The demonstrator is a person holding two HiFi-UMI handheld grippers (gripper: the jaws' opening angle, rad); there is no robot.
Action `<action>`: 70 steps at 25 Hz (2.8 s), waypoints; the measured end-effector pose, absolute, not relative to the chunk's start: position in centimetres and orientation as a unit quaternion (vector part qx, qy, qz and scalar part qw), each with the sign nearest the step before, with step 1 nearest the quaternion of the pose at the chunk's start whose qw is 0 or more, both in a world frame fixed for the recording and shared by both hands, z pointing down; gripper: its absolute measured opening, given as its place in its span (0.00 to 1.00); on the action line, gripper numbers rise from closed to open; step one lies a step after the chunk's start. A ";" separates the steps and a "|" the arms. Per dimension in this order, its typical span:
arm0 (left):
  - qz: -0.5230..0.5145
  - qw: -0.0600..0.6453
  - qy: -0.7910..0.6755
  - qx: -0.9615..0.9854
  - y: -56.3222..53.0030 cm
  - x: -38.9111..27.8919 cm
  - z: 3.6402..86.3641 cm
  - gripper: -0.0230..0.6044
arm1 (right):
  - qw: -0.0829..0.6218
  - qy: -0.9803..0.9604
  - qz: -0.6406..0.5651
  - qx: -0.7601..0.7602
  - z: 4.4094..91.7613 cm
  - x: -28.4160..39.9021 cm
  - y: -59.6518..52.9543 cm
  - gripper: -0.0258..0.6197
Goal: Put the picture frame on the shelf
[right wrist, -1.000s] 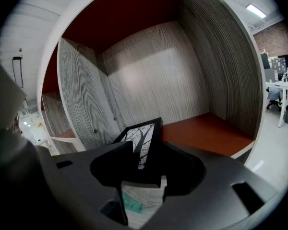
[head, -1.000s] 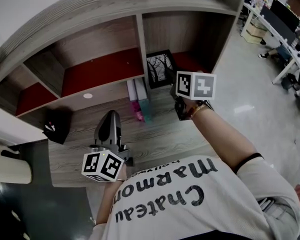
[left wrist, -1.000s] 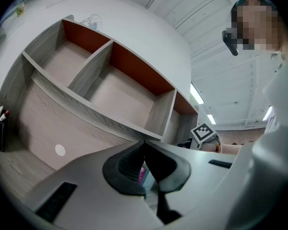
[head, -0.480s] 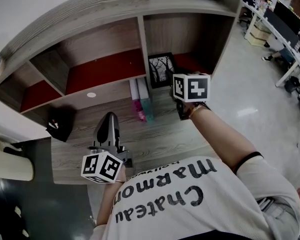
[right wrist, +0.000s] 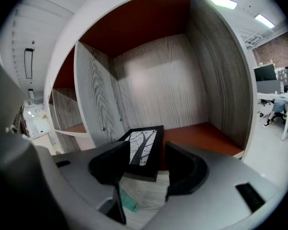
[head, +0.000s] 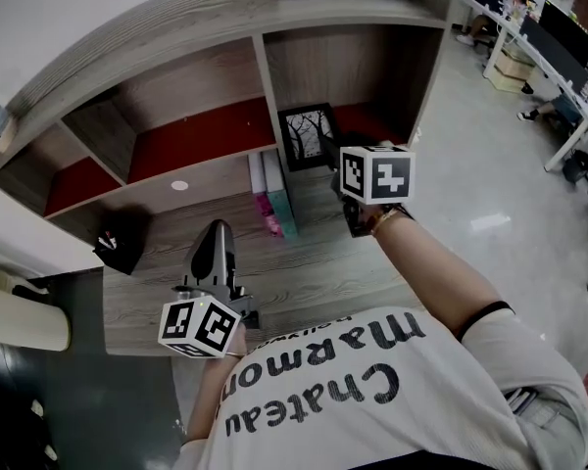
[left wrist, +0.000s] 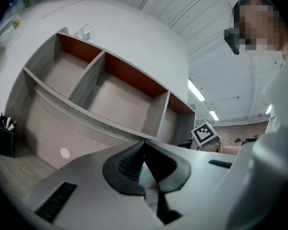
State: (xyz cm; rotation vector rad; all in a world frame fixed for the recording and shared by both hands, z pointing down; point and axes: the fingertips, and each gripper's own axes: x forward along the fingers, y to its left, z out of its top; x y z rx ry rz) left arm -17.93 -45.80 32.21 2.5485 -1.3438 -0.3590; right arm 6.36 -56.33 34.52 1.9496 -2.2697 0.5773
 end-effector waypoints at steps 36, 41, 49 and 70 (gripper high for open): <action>-0.078 0.110 -0.470 0.872 -22.4 -1.1 33.8 0.06 | -0.002 -0.848 0.137 0.512 36.1 14.5 -27.4 0.05; -0.079 0.113 -0.469 0.872 -19.1 0.0 34.6 0.06 | 0.007 -0.851 0.132 0.508 36.5 15.4 -24.1 0.05; -0.069 0.121 -0.466 0.874 -15.6 1.7 35.9 0.06 | 0.027 -0.854 0.112 0.507 37.2 16.8 -20.2 0.05; -0.073 0.129 -0.467 0.872 -12.2 2.7 36.6 0.06 | 0.033 -0.851 0.133 0.506 38.9 18.3 -16.7 0.05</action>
